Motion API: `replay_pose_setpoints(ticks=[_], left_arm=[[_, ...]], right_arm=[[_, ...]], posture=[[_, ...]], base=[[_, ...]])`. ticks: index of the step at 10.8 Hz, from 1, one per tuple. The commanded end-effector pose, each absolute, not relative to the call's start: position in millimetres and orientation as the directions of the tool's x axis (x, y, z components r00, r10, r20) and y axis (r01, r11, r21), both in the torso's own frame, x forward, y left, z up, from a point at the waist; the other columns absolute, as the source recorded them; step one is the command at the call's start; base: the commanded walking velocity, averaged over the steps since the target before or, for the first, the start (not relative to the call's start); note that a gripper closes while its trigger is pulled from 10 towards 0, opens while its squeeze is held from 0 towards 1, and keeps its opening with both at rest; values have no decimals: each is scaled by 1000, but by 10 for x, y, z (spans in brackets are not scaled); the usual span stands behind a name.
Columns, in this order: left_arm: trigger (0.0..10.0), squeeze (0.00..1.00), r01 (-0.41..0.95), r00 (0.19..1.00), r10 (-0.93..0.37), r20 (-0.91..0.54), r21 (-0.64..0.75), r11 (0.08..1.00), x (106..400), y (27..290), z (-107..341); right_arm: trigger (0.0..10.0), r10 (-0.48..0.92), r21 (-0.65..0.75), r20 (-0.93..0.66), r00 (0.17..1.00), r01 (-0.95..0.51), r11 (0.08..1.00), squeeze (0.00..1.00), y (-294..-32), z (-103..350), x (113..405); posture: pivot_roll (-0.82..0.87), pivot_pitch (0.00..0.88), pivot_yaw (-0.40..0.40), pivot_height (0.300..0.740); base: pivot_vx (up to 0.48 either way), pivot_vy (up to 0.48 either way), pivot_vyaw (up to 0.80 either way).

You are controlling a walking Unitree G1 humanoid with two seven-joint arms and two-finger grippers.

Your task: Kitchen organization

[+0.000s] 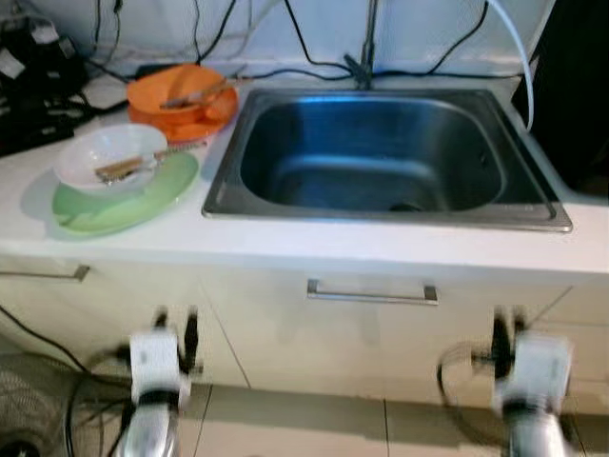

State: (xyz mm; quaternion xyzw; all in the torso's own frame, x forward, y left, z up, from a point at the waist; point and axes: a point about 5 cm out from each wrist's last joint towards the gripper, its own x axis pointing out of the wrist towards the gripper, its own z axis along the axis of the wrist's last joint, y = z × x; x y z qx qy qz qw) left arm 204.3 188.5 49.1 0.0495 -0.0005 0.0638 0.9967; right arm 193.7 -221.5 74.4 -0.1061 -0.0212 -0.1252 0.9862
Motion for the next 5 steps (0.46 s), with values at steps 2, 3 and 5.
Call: replay_pose_setpoints(ticks=[2, 3, 5], left_arm=[[10000, 0, -143, 987, 134, 87, 113, 983, 2125, 1830, 773], [10000, 0, -124, 983, 104, 152, 130, 984, 2221, 1748, 973], [10000, 0, -99, 976, 69, 206, 137, 986, 2293, 1674, 1169]], right_arm=[[10000, -216, -182, 165, 962, 245, 952, 0, -2138, 1113, 2131], [10000, -196, -159, 226, 954, 234, 959, 0, -2075, 1347, 2266], [10000, -173, -127, 288, 942, 216, 968, 0, -1989, 1651, 2393]], posture=[[45, 49, 75, 740], [56, 43, 60, 740], [56, 36, 54, 740]], base=[[0, 0, 0], [0, 0, 0], [0, 0, 0]])
